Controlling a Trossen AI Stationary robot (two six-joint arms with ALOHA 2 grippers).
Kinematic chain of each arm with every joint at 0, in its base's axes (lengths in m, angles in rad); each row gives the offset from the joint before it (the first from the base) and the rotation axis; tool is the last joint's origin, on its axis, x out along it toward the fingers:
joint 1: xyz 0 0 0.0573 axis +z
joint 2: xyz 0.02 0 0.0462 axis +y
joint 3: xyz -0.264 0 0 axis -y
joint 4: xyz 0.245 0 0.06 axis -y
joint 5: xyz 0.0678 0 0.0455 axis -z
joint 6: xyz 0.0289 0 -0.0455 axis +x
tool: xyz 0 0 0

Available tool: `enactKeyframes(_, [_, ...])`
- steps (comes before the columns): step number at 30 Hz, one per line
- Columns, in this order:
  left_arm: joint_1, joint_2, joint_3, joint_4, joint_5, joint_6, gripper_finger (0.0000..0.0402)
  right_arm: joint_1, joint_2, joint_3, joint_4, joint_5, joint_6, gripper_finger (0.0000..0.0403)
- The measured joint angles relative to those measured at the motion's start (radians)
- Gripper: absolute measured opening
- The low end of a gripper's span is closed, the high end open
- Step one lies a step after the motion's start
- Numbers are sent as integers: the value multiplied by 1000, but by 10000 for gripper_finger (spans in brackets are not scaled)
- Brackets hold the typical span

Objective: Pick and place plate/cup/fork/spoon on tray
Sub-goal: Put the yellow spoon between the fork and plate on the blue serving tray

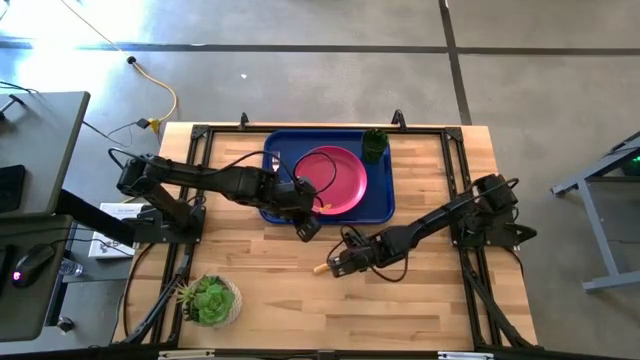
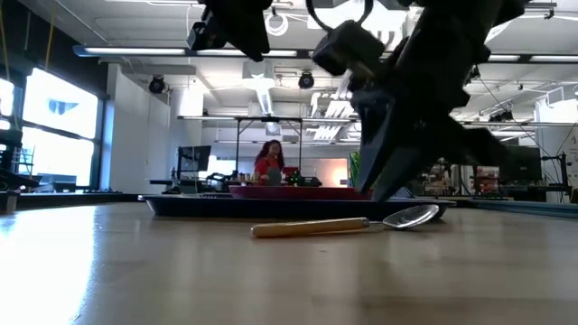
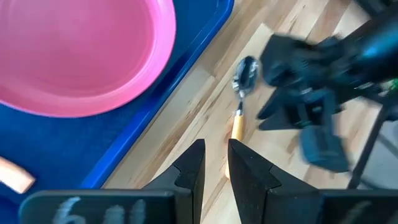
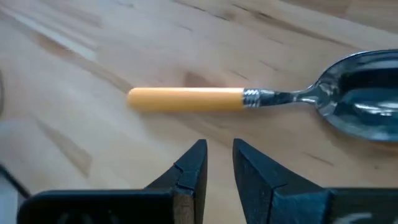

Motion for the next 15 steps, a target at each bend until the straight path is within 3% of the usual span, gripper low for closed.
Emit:
enactKeyframes(7, [0, 0, -2, -14, 26, 75, 61, 41, -116, 0, -56, 111, -7, 66])
enactKeyframes(15, [9, 14, -2, -24, 44, 40, 61, 51, -317, 0, -183, 309, -58, 66])
